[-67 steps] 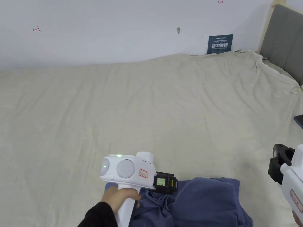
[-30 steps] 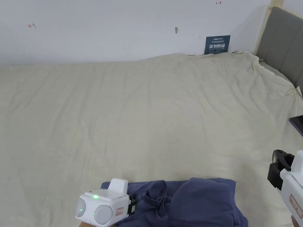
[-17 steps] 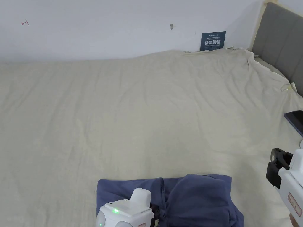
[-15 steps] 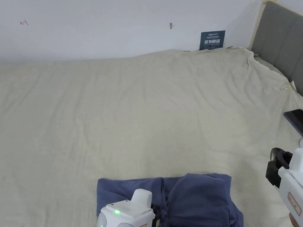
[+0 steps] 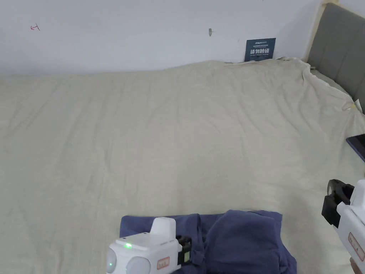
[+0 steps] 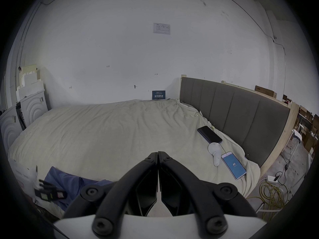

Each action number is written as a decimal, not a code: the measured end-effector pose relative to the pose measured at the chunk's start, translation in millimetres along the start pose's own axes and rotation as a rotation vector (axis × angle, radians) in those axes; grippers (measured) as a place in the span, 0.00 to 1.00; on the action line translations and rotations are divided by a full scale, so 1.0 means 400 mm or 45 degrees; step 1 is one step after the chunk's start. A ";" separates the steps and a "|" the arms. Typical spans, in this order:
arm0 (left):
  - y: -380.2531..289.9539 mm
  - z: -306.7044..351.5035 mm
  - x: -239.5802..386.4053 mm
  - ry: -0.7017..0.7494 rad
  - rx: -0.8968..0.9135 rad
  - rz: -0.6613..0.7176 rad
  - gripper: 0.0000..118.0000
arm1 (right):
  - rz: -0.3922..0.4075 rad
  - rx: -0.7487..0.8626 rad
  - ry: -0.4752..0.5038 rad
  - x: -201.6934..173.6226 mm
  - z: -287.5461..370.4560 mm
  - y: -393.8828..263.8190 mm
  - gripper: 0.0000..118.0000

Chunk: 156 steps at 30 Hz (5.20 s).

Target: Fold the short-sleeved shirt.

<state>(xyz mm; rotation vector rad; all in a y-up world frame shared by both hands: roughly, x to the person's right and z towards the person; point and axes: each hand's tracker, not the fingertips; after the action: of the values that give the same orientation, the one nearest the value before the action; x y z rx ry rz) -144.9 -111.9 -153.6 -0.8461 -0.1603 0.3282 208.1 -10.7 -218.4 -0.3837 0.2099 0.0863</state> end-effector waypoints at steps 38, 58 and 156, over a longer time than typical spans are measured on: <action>0.047 0.014 -0.371 0.149 -0.288 0.356 0.59 | 0.039 -0.024 0.018 -0.044 -0.010 0.006 0.00; 0.081 0.173 -0.377 0.184 -0.127 0.284 0.04 | 0.034 -0.001 0.044 -0.065 -0.017 0.032 0.00; -0.089 -0.180 0.132 0.098 0.082 -0.271 0.00 | 0.012 -0.015 0.021 0.022 0.023 0.000 0.00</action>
<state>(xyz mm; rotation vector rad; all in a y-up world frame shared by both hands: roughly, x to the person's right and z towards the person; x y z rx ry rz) -68.2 -166.7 -173.2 -0.7692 -0.1655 0.1008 218.2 -6.7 -212.1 -0.3956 0.2273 0.0937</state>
